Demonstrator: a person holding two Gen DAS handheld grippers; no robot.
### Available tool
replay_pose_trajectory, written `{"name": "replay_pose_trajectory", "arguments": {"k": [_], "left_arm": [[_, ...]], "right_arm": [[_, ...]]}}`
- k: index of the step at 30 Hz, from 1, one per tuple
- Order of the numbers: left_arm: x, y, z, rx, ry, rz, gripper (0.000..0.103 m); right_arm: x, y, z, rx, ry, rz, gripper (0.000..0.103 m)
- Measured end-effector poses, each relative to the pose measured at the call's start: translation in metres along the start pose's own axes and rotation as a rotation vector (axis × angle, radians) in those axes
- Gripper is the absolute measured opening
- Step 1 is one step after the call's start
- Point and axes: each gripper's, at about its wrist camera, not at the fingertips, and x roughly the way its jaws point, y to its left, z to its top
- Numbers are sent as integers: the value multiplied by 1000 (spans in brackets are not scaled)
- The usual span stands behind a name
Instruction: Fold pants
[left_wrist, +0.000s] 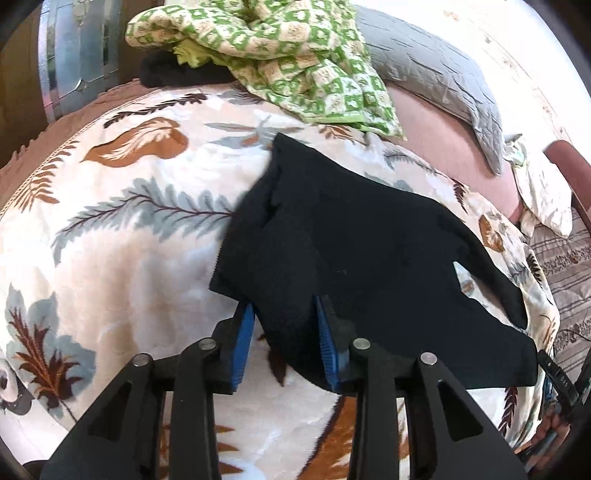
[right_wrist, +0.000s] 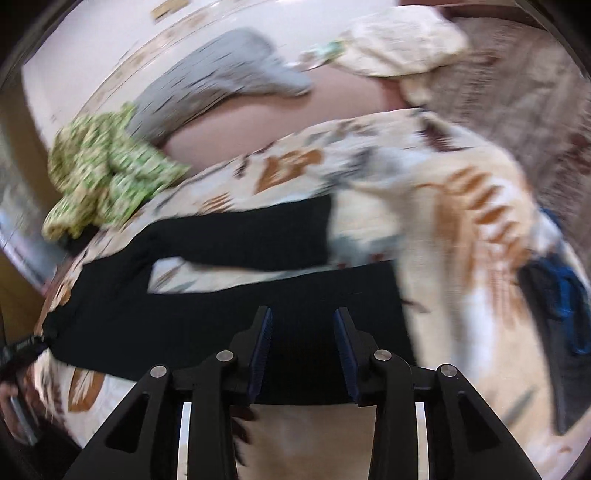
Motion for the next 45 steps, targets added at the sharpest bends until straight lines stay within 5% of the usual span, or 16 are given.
{"name": "replay_pose_trajectory", "arguments": {"k": [8,12,17,23,27,34,40,42,43,45], "left_arm": [[-17,12,6,-36,-90,39,33],[-20,7,9,-42,-121,-20,68],[-5,-15,23,-12,-74,-80,79],[29,-41,66,118,8,-67,84],[57,-50,100,208,42,-86,84],[107,-70,139,417,95,-39,84],[156,-84,139,635,170,84,84],[167,-86,134,684,181,103,84],[170,-85,132,691,171,94,84],[173,-82,133,674,157,71,73]], "right_arm": [[46,42,-12,-92,132,34,48],[47,47,-13,-117,138,12,51],[43,56,16,-107,83,66,60],[68,76,74,-252,34,57,74],[105,80,105,-340,89,64,77],[150,77,130,-464,149,93,80],[189,88,136,-593,245,93,80],[200,88,136,-600,284,81,71],[206,87,134,-583,329,123,42],[205,91,129,-611,322,133,27]]}}
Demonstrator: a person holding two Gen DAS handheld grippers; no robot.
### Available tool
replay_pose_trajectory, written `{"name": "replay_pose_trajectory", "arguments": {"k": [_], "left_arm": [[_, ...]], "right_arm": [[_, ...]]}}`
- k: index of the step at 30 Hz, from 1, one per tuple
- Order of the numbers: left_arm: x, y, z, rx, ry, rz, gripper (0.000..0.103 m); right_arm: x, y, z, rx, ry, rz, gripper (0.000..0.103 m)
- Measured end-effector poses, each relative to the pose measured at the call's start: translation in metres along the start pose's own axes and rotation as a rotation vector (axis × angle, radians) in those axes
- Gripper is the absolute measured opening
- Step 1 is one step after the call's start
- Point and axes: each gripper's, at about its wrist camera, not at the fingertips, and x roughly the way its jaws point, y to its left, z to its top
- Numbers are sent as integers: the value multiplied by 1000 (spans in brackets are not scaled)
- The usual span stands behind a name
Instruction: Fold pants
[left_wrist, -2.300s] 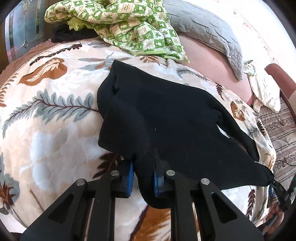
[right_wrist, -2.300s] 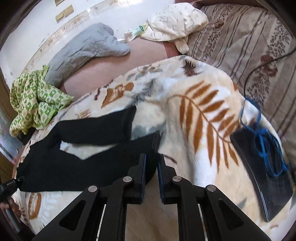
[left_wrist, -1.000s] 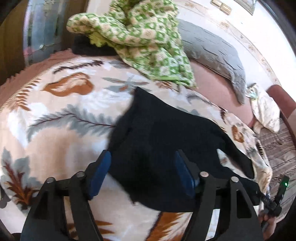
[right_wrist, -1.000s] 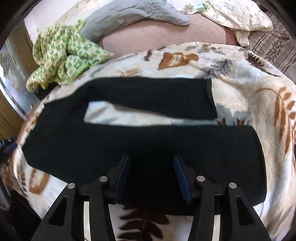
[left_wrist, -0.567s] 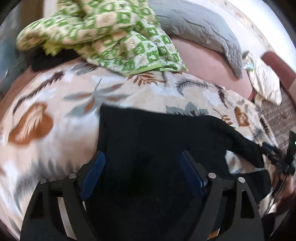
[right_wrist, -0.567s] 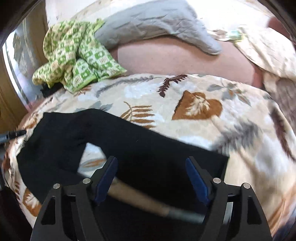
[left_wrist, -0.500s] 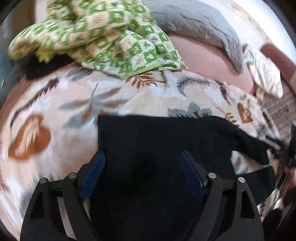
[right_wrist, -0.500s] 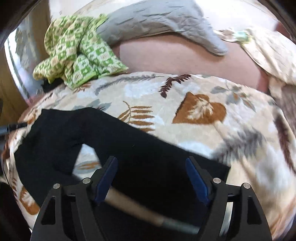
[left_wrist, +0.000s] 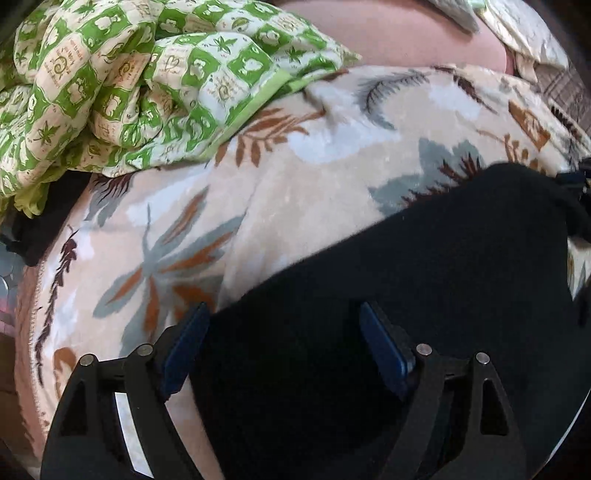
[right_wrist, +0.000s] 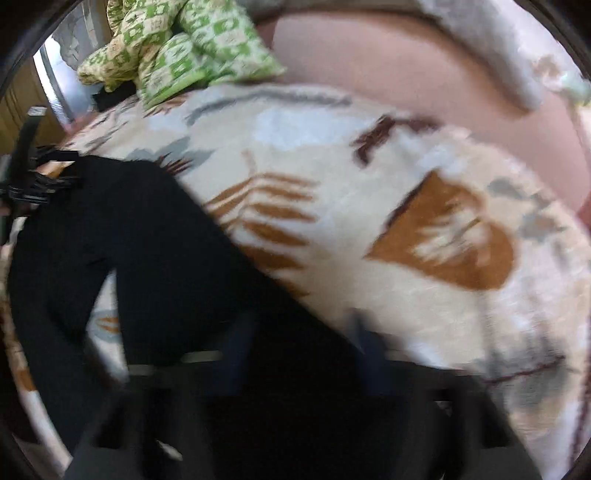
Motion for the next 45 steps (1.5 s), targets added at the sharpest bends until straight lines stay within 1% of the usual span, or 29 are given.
{"name": "replay_pose_trajectory", "arguments": {"k": [1,2,3,4,5,6,8,11,13,15,18,20,21,22,25,27,29,30,31,32,33,34,35,36,37,38,40,43,45], "left_arm": [[2,1,0,-11,-3,-25,64],[1,2,-1,-15,-7,-29,47],[-1,1,-2,-17,-13,-21,25],[-5,3,-2,-23,-16,-33,22],[-11,4,-3,-33,-26,-46,20],[-18,4,-5,-36,-45,-41,18],[-39,5,-9,-42,-97,-42,16],[-74,7,-20,-90,-167,-55,14],[-103,6,-35,-102,-216,-58,13],[-123,2,-54,-101,-225,-48,13],[-141,-4,-93,-122,-176,-79,13],[-143,-11,-126,-131,-127,-104,13],[-143,-14,-135,-134,-109,-111,13],[-141,-17,-148,-142,-85,-123,13],[-132,-17,-176,-198,-33,-135,8],[-129,-8,-189,-275,-22,-170,8],[-132,4,-199,-354,-30,-192,8],[-134,8,-202,-377,-35,-189,9],[-138,14,-205,-407,-46,-194,10],[-141,17,-206,-427,-56,-200,19],[-145,21,-207,-451,-70,-200,39],[-149,25,-207,-478,-87,-195,52],[-152,29,-207,-503,-109,-197,68],[-156,32,-206,-526,-132,-205,69],[-158,34,-205,-551,-152,-214,69],[-159,36,-203,-573,-159,-220,69],[-154,35,-195,-589,-146,-212,70],[-140,31,-182,-597,-95,-172,70],[-130,29,-177,-601,-89,-150,70]], "right_arm": [[-1,4,1,-21,0,-8,15],[-3,7,2,-38,-4,-30,9],[-5,10,3,-49,-8,-56,5],[-11,12,5,-58,-20,-84,4],[-20,12,7,-61,-47,-106,4],[-34,12,8,-65,-91,-144,4],[-57,12,11,-74,-152,-190,4],[-94,19,7,-94,-240,-266,4],[-121,30,-3,-107,-296,-293,4],[-147,47,-24,-140,-333,-305,4],[-166,73,-61,-202,-329,-325,4],[-168,86,-90,-187,-284,-272,4],[-165,89,-99,-182,-259,-248,4],[-159,96,-116,-176,-213,-220,3],[-143,107,-146,-147,-118,-162,3],[-134,110,-156,-123,-80,-142,3],[-126,116,-161,-121,-48,-156,4],[-125,119,-162,-116,-44,-160,6],[-130,126,-161,-108,-67,-145,8],[-133,132,-160,-108,-93,-119,11],[-139,145,-157,-128,-127,-90,27],[-141,157,-155,-157,-156,-88,46],[-143,168,-151,-184,-185,-90,54],[-144,179,-148,-208,-216,-84,57],[-142,195,-141,-234,-250,-56,57],[-139,206,-136,-251,-263,-32,57],[-128,226,-126,-285,-288,-1,56],[-103,251,-108,-302,-303,49,54],[-91,260,-101,-298,-303,44,53]]}}
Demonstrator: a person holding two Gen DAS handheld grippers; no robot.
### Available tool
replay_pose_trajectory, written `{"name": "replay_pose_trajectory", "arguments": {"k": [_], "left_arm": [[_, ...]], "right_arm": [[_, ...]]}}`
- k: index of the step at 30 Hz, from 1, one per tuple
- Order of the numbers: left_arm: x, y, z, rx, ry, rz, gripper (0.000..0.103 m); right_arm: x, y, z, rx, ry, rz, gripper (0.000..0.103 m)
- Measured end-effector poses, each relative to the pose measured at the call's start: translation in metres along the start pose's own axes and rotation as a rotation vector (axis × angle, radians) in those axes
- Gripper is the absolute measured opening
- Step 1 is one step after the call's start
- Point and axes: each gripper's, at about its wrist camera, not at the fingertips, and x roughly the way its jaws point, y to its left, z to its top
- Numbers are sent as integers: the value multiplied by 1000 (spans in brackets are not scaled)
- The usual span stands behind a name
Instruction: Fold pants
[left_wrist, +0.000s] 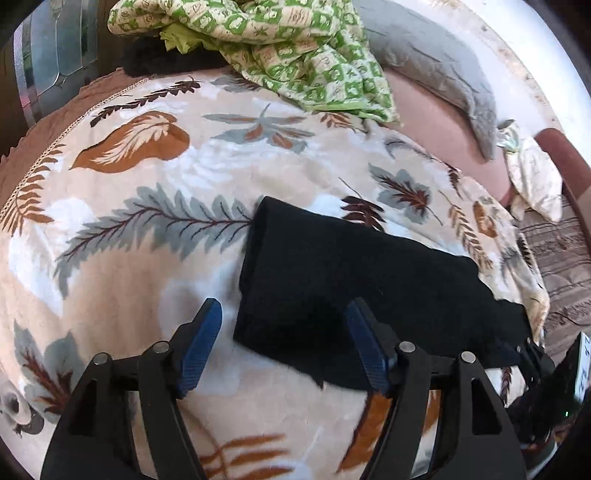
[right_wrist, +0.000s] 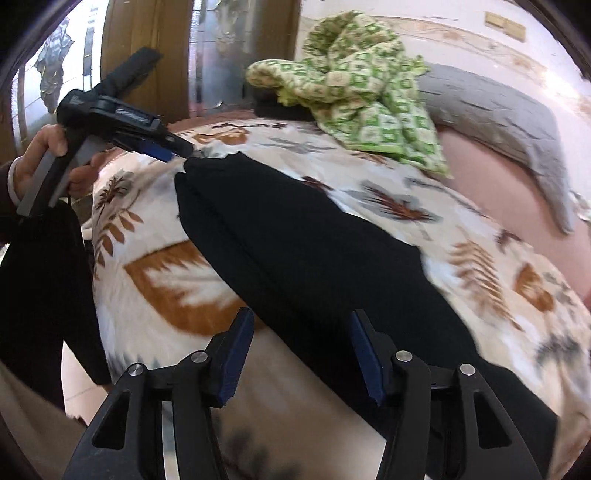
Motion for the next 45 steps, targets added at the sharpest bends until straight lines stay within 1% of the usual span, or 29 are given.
{"name": "replay_pose_trajectory", "arguments": {"k": [1,2,3,4,5,6,7,8,9,10,11,14,17,20,21,23,24,25,27,29,32,33,34,36,39,41,42,43,45], "left_arm": [[5,-3,1,9,-9,16,70],[10,-5,2,20,-9,28,69],[14,-7,2,34,-4,28,58],[17,-9,2,42,1,20,48],[18,-10,2,45,5,22,41],[19,-10,2,45,4,22,38],[18,-11,2,46,1,17,37],[16,-10,3,43,-2,13,31],[12,-8,2,36,-7,9,21],[7,-7,2,29,-13,8,16],[1,-4,1,24,-20,0,16],[-11,6,-8,10,-31,-2,16],[1,7,-17,8,9,44,16],[-4,7,-18,-6,-2,62,16],[-10,7,-17,-9,-18,79,16],[-26,7,-15,-22,-68,136,17],[-33,6,-14,-25,-90,148,20],[-43,4,-13,-30,-123,149,23],[-53,-1,-11,-28,-160,133,37],[-56,-15,-8,-7,-171,102,41],[-46,-45,-4,24,-148,32,45],[-40,-56,-4,38,-134,8,45],[-33,-69,-3,55,-119,-13,45],[-20,-91,-4,84,-104,-39,45],[-3,-113,-9,117,-74,-75,45],[9,-121,-14,134,-55,-87,45],[12,-122,-17,140,-46,-82,45],[16,-123,-18,143,-36,-74,45],[21,-122,-18,144,-25,-71,45]], "right_arm": [[8,0,2,9,5,2,53],[17,-2,5,32,6,2,49],[22,-4,6,47,8,-1,38],[27,-8,6,72,15,-8,22],[32,-14,7,102,20,2,16],[34,-18,7,125,23,14,9],[35,-20,8,131,25,20,7],[34,-20,9,126,25,16,5],[30,-18,11,129,22,19,4],[26,-18,11,137,17,28,4],[17,-15,12,146,8,43,4],[-6,-1,10,142,-16,71,4],[8,10,0,141,39,64,4],[19,13,-9,196,53,68,5],[16,12,-11,213,42,64,7],[-3,1,-13,261,13,61,18],[-15,-6,-16,281,-9,42,34],[-33,-17,-22,309,-46,-4,50],[-73,-52,-46,410,-109,-132,59],[-92,-85,-70,504,-89,-229,59],[-115,-148,-114,705,-18,-457,59],[-121,-163,-124,749,-19,-493,61],[-123,-182,-136,796,-5,-524,61],[-117,-202,-146,823,39,-530,61],[-100,-220,-151,785,88,-537,57],[-85,-228,-152,771,119,-491,31],[-82,-230,-155,783,141,-471,6],[-89,-226,-157,793,128,-468,6],[-114,-216,-153,783,61,-461,5]]}}
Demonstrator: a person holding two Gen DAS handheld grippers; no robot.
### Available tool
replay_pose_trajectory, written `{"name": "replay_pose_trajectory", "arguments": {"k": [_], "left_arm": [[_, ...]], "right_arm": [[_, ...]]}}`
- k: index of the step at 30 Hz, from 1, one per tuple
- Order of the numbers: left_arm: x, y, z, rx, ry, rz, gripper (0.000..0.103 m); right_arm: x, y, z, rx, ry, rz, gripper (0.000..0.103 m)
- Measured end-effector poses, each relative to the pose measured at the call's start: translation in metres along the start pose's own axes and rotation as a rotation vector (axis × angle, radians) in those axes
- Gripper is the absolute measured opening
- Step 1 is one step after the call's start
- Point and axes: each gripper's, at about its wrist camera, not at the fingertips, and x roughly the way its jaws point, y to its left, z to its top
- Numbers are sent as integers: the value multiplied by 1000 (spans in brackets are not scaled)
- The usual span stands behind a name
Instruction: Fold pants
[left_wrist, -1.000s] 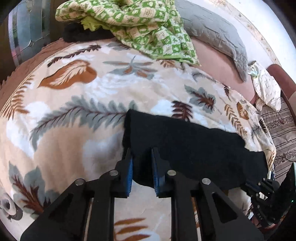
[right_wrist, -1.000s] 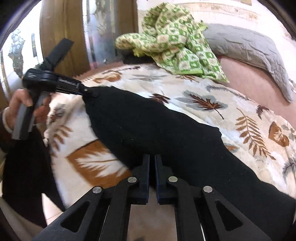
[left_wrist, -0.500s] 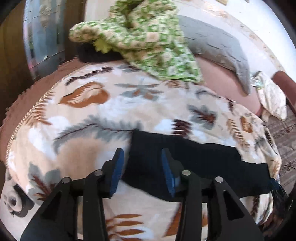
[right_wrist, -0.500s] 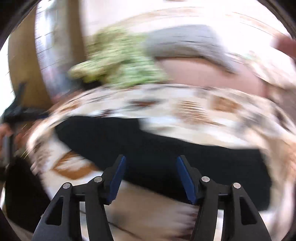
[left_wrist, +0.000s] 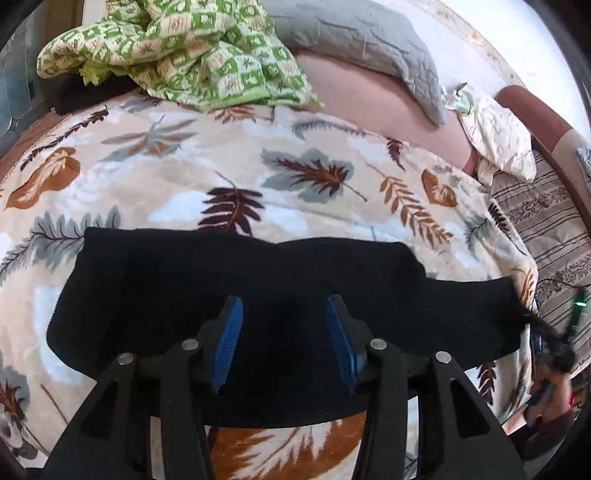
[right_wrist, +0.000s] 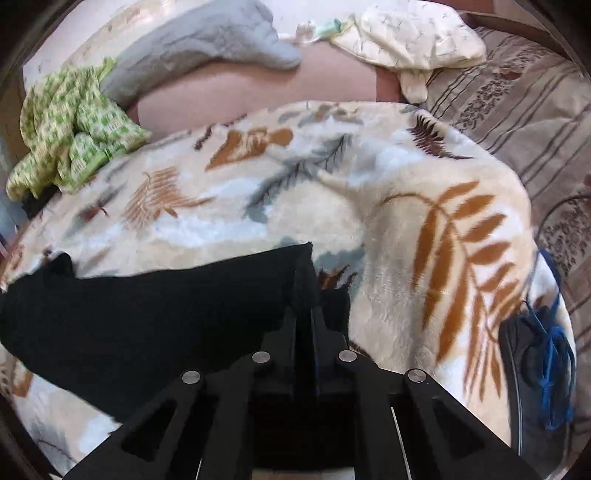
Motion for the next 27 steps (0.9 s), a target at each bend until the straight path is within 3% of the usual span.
{"name": "replay_pose_trajectory", "arguments": {"k": [2,5,12,14,17,21,23,25,27], "left_arm": [[-1,2,0,-6,-8,-12,45],[1,0,1,-18,-1,-42,45],[9,-21,-6,28,9,-63,45],[6,-25,-7,30,3,-90,48],[-3,-35,-8,48,-39,-119,62],[-9,-57,-8,84,-51,-144,73],[-10,-72,-9,106,-47,-166,73],[-9,-88,-11,138,-36,-176,76],[-6,-102,-15,163,-28,-184,78]], "right_arm": [[-24,-4,-1,27,-43,20,5],[-36,-13,-8,70,-37,28,5],[14,-9,-21,37,50,-44,7],[9,-9,-22,37,23,-55,11],[-6,-10,-23,32,-6,-55,23],[-31,-7,-27,33,-56,-15,30],[-39,-6,-29,40,-71,22,35],[-41,-5,-30,37,-69,28,50],[-42,-6,-30,41,-62,47,54]]}}
